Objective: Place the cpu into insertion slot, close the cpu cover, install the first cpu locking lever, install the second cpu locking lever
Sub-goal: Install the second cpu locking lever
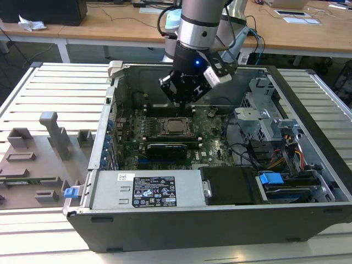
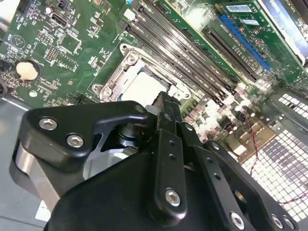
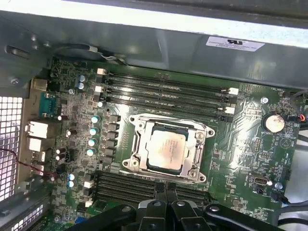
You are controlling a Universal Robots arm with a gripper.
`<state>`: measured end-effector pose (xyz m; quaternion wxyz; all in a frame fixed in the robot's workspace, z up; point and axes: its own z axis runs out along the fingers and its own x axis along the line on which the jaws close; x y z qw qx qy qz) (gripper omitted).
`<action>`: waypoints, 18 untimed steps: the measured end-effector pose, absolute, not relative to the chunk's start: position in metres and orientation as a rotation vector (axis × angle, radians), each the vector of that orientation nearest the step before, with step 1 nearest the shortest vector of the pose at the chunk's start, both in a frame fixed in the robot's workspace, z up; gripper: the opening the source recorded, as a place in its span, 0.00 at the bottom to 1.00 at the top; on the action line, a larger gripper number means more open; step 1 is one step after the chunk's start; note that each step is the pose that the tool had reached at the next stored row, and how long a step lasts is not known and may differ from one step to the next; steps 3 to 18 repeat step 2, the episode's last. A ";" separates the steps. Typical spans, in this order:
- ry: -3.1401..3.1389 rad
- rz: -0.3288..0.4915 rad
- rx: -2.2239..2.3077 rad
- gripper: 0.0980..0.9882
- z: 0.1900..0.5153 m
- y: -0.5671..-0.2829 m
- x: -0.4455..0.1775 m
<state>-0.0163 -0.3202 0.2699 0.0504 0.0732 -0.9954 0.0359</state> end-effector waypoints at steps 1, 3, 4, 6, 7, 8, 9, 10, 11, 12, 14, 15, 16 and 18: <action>-3.031 0.109 0.223 0.01 0.270 -0.320 -0.016; -3.031 0.109 0.223 0.01 0.270 -0.320 -0.016; -3.031 0.109 0.223 0.01 0.270 -0.320 -0.016; -3.031 0.109 0.223 0.01 0.270 -0.320 -0.016; -3.031 0.109 0.223 0.01 0.270 -0.320 -0.016; -3.031 0.109 0.223 0.01 0.270 -0.320 -0.016; -3.031 0.109 0.223 0.01 0.270 -0.320 -0.016; -3.031 0.109 0.223 0.01 0.270 -0.320 -0.016; -3.031 0.109 0.223 0.01 0.270 -0.320 -0.016; -3.031 0.109 0.223 0.01 0.270 -0.320 -0.016; -3.031 0.109 0.223 0.01 0.270 -0.320 -0.016; -3.031 0.109 0.223 0.01 0.270 -0.320 -0.016; -3.031 0.109 0.223 0.01 0.270 -0.320 -0.016; -3.031 0.109 0.223 0.01 0.270 -0.320 -0.016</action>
